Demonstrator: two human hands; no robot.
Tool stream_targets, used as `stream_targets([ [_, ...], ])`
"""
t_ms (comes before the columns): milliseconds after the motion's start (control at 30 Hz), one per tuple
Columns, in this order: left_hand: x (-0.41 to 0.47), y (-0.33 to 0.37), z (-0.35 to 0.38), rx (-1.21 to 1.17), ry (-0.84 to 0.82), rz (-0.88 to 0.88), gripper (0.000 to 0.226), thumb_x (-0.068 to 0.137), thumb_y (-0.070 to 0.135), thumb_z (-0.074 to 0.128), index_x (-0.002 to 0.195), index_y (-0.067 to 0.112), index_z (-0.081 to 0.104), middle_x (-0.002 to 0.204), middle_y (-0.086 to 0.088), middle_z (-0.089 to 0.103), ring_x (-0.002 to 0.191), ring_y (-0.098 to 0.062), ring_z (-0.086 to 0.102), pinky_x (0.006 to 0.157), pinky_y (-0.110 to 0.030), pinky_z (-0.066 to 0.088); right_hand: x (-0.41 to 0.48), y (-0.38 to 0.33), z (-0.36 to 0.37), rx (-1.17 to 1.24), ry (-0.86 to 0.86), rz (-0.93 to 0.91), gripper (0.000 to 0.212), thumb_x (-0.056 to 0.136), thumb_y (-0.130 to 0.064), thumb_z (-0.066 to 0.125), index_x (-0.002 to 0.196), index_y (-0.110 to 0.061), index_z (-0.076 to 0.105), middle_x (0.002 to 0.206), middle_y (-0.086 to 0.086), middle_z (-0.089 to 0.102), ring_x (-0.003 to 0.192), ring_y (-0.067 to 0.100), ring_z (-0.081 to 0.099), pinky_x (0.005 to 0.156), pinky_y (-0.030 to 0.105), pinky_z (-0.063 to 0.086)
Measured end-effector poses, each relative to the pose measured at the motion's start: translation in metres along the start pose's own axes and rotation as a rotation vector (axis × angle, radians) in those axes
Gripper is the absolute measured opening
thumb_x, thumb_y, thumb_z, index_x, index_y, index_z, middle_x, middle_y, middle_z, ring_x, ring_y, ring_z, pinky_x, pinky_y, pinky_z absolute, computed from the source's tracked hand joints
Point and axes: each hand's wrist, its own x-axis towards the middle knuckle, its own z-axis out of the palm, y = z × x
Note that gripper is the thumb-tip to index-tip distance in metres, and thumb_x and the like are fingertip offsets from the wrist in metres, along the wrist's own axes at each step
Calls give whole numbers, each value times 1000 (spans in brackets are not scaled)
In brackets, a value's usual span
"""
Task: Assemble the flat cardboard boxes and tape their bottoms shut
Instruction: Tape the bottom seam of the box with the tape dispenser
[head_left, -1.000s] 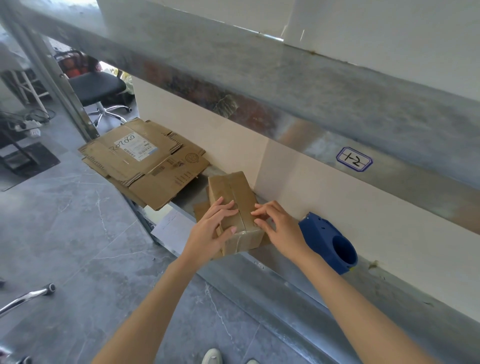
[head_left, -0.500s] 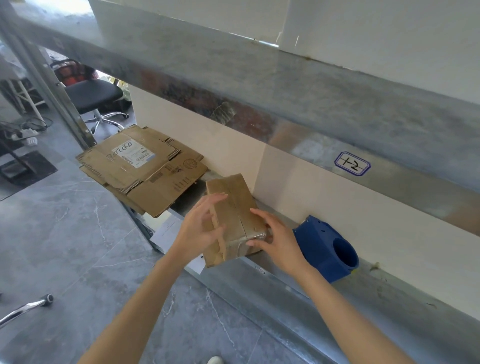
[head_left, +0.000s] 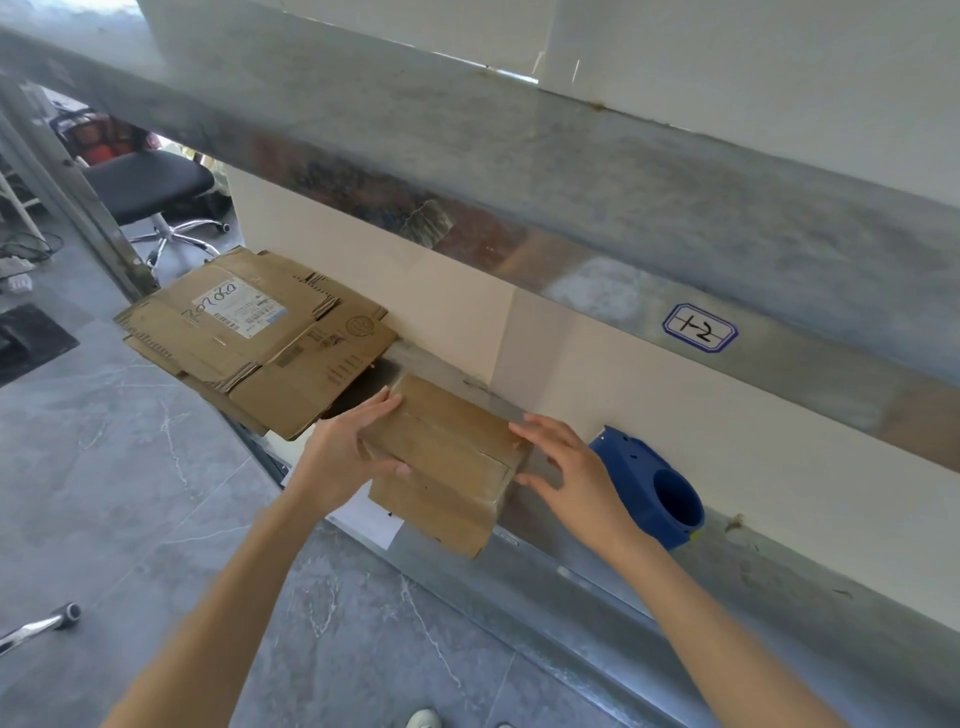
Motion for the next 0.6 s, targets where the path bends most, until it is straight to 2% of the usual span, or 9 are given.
stream_targets([
  [67,-13,0,4,-41,56,-36,93,56,27,92,140,32,52,151,13,42,87,-6,53,87,-31,57,-5,-4,5,1,28,8,52,96,-24,62,142,-43,47,152,-25,33,138,-7,32,114,40,39],
  [133,-23,-1,8,-79,114,-67,94,55,24,93,140,29,53,149,12,45,84,3,51,86,-32,57,-8,-11,10,45,36,41,54,95,-45,57,147,-42,40,156,-27,27,140,-11,25,116,40,36],
  [200,-31,0,11,-51,171,-93,97,56,25,94,142,25,51,145,15,46,91,2,52,81,-18,51,-7,-19,16,45,-27,87,89,80,-76,57,154,-40,24,160,-26,16,144,-9,18,120,33,28],
  [233,-34,1,13,-27,195,-102,98,57,26,94,143,23,50,141,16,47,97,-2,53,80,-12,46,-5,-22,19,7,-74,105,108,70,-84,59,156,-39,13,161,-26,6,145,-8,12,120,28,22],
  [267,-37,3,14,-24,218,-111,97,58,25,94,144,21,49,137,16,49,102,-4,53,82,-10,44,-2,-24,22,-40,-119,117,121,64,-84,64,157,-37,3,161,-25,-3,145,-6,8,119,24,17],
  [333,-43,4,13,-121,253,-130,91,62,16,93,142,14,51,127,11,58,108,-6,56,87,-8,45,3,-26,27,-109,-168,131,124,69,-65,75,156,-33,-8,158,-22,-15,146,1,9,119,26,16],
  [433,-50,0,5,-250,278,-117,76,65,4,89,135,11,59,113,12,66,109,-4,61,84,-4,47,7,-26,29,-54,-156,135,112,80,-35,78,156,-31,-4,161,-15,-9,147,10,20,119,28,23],
  [533,-57,-7,-6,-226,251,-119,63,69,11,87,127,21,66,112,18,69,110,2,62,91,-15,51,8,-23,29,51,-103,124,103,79,-20,80,156,-30,12,161,-13,7,143,2,19,111,10,21],
  [600,-61,-11,-13,-282,219,-138,58,69,15,87,123,27,69,110,24,70,112,3,62,87,-18,54,10,-22,28,108,-70,124,98,77,-14,82,153,-30,22,158,-16,16,138,-9,16,108,2,16],
])
